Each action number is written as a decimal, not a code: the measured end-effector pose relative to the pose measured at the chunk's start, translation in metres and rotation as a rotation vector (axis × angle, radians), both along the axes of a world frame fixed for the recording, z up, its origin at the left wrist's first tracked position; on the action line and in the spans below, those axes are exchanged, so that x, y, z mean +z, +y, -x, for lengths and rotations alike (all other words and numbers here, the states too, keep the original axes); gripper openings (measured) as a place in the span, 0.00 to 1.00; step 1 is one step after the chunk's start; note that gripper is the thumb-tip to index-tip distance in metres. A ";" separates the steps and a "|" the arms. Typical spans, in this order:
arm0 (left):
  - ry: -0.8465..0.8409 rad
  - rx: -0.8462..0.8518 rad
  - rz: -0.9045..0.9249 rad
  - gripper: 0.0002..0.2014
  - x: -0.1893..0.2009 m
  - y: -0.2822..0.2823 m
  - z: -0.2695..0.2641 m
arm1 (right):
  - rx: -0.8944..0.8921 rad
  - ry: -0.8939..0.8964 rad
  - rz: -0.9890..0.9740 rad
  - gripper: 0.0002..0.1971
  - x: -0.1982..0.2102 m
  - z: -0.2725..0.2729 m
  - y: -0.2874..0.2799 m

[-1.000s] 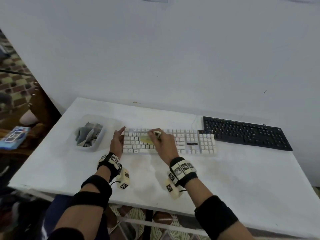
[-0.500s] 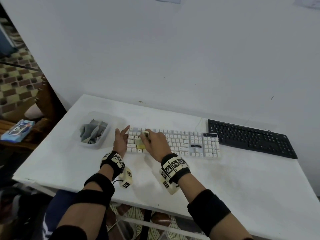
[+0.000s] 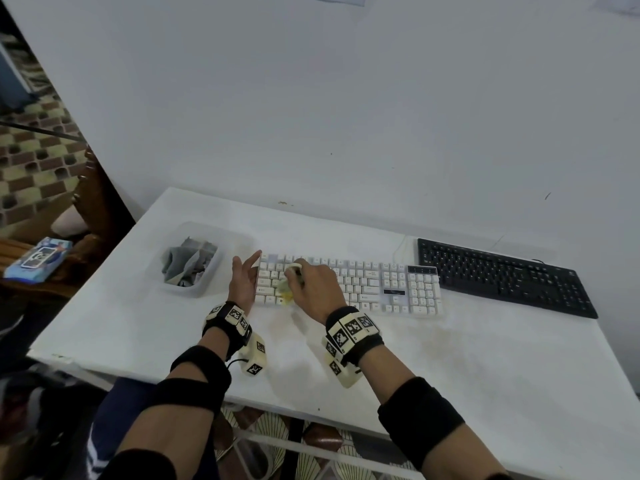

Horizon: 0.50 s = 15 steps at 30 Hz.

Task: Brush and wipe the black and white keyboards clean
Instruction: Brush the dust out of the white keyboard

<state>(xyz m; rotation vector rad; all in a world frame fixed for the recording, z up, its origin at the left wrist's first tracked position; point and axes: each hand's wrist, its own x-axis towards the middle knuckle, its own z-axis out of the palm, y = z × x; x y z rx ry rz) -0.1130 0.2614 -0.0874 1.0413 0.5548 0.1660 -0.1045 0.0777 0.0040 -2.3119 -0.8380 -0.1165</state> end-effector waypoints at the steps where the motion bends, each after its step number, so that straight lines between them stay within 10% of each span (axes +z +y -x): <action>1: -0.006 -0.001 -0.005 0.33 -0.001 0.000 0.000 | -0.013 0.025 -0.028 0.12 0.003 0.001 0.003; 15: -0.015 -0.012 0.037 0.33 -0.010 0.004 -0.005 | -0.159 0.159 -0.120 0.16 0.006 -0.019 -0.037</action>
